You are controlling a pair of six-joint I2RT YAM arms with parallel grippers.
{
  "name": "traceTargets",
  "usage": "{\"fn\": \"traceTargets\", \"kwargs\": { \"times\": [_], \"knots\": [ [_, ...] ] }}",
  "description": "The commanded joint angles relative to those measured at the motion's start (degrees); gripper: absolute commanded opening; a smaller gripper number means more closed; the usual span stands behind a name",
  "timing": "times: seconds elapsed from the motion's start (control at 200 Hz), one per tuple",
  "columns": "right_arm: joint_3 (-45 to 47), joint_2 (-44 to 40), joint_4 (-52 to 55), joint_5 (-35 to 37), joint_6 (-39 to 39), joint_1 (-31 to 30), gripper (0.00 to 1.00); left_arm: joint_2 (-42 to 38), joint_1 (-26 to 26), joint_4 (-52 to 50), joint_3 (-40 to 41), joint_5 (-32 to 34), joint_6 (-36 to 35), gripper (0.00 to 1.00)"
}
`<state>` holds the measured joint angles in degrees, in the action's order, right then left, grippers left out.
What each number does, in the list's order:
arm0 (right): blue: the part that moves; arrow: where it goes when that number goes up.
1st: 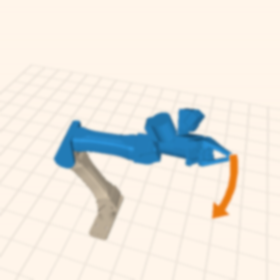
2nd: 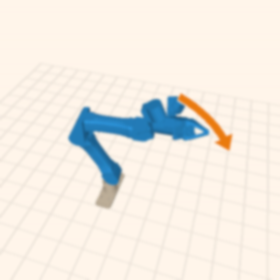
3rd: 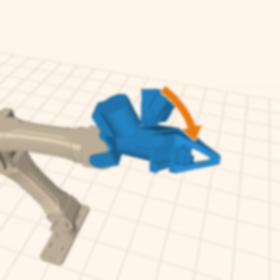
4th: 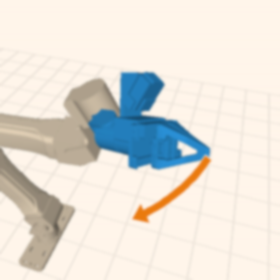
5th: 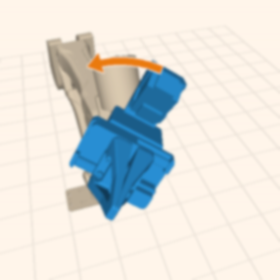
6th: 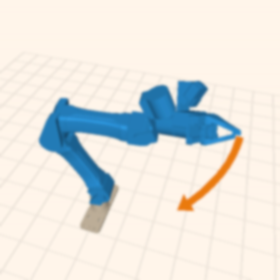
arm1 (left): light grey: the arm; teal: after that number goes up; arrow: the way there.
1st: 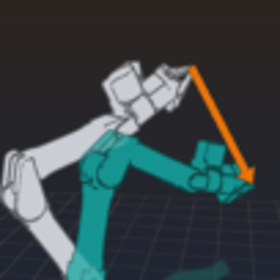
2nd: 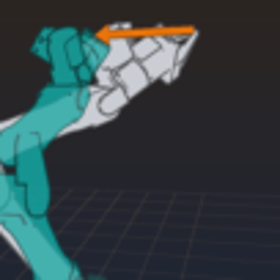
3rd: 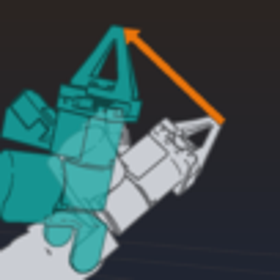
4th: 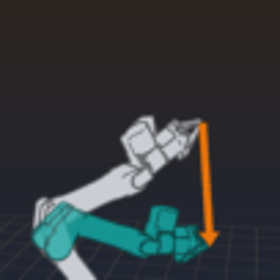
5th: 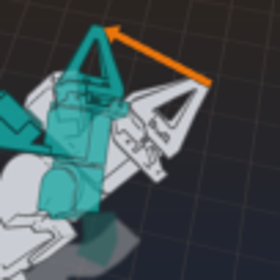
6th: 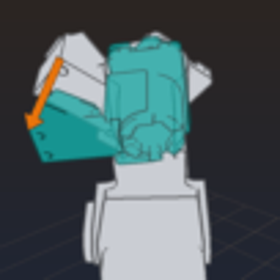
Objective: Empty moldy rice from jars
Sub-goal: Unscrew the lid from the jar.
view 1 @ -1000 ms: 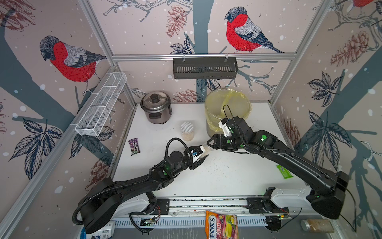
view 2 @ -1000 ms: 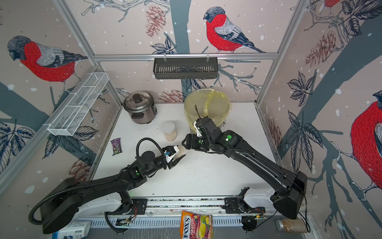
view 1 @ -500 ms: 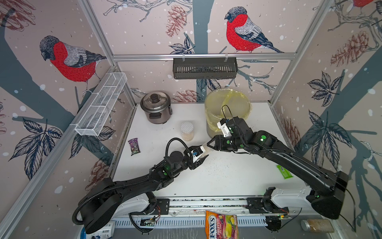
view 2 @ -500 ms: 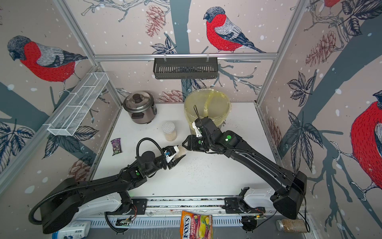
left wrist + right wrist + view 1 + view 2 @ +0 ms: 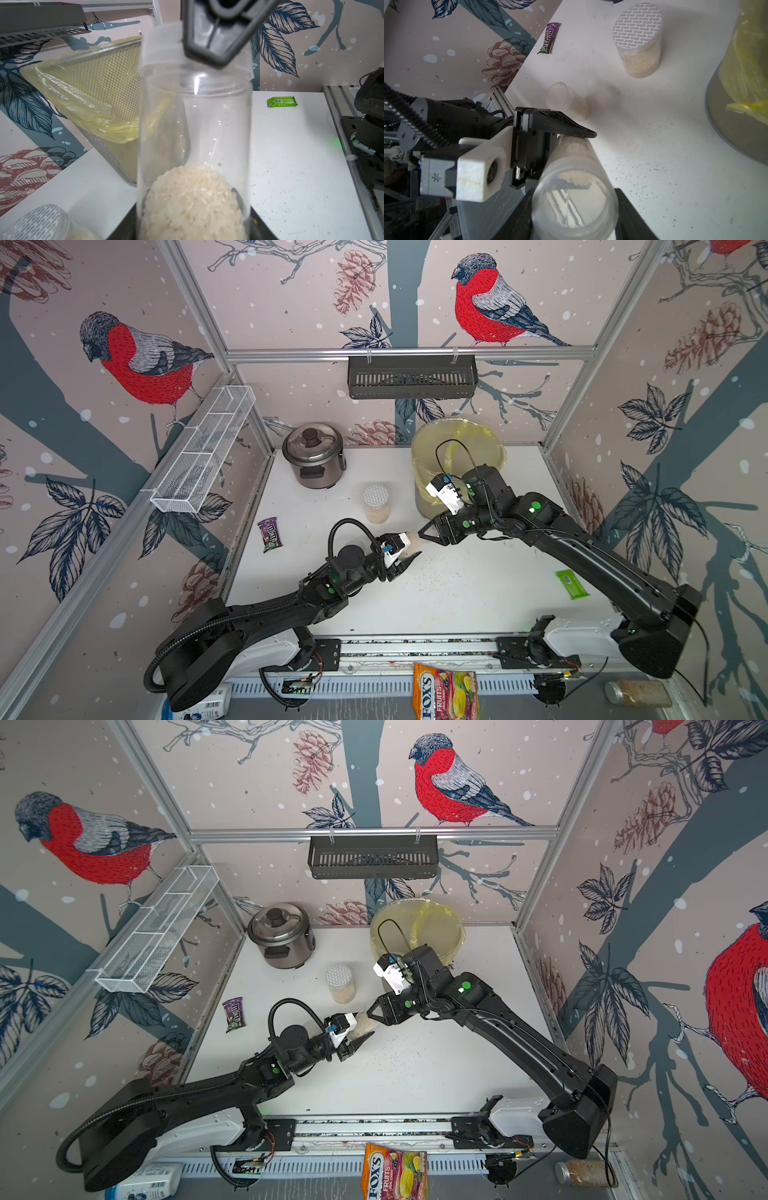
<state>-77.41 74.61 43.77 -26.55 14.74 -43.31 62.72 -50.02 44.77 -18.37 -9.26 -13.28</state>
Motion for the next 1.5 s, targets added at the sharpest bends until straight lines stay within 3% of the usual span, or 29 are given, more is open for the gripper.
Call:
{"fn": "traceTargets", "kwargs": {
  "times": [0.0, 0.23, 0.46, 0.845, 1.011, 1.251, 1.456, 1.496],
  "knots": [
    [-2.5, 0.6, 0.0, 3.4, -14.4, 0.8, 0.18, -0.4, 0.2, 0.4, 0.3, -3.2, 1.2, 0.00],
    [-10.9, 6.0, 10.4, 4.6, -28.9, 1.0, 0.22, 0.3, 0.9, 1.7, 0.4, -6.1, 2.7, 0.00],
    [-11.1, 5.7, 15.2, 7.1, -42.0, 2.2, 0.27, 2.1, 0.8, 0.0, -1.4, -8.5, 2.3, 0.00],
    [-6.2, 1.7, 13.0, -2.6, -53.3, 4.7, 0.28, -2.7, 0.9, -1.9, 1.3, -6.2, 2.9, 0.00],
    [-7.8, 4.4, 14.5, -4.8, -56.3, 4.9, 0.27, -3.5, 0.9, 0.0, 2.6, -5.7, 4.9, 0.00],
    [-6.7, 3.7, 12.4, -5.7, -54.7, 3.3, 0.24, 0.5, 0.8, 4.3, 2.8, -5.7, 5.1, 0.00],
    [-4.9, 0.8, 8.6, -2.6, -47.1, 3.5, 0.24, 3.7, 0.8, 6.0, 1.4, -6.9, 4.4, 0.00],
    [-4.2, -0.4, 6.7, -1.3, -43.8, 3.7, 0.28, 3.6, 0.8, 5.9, 1.4, -7.0, 4.2, 0.00]
  ]
}}
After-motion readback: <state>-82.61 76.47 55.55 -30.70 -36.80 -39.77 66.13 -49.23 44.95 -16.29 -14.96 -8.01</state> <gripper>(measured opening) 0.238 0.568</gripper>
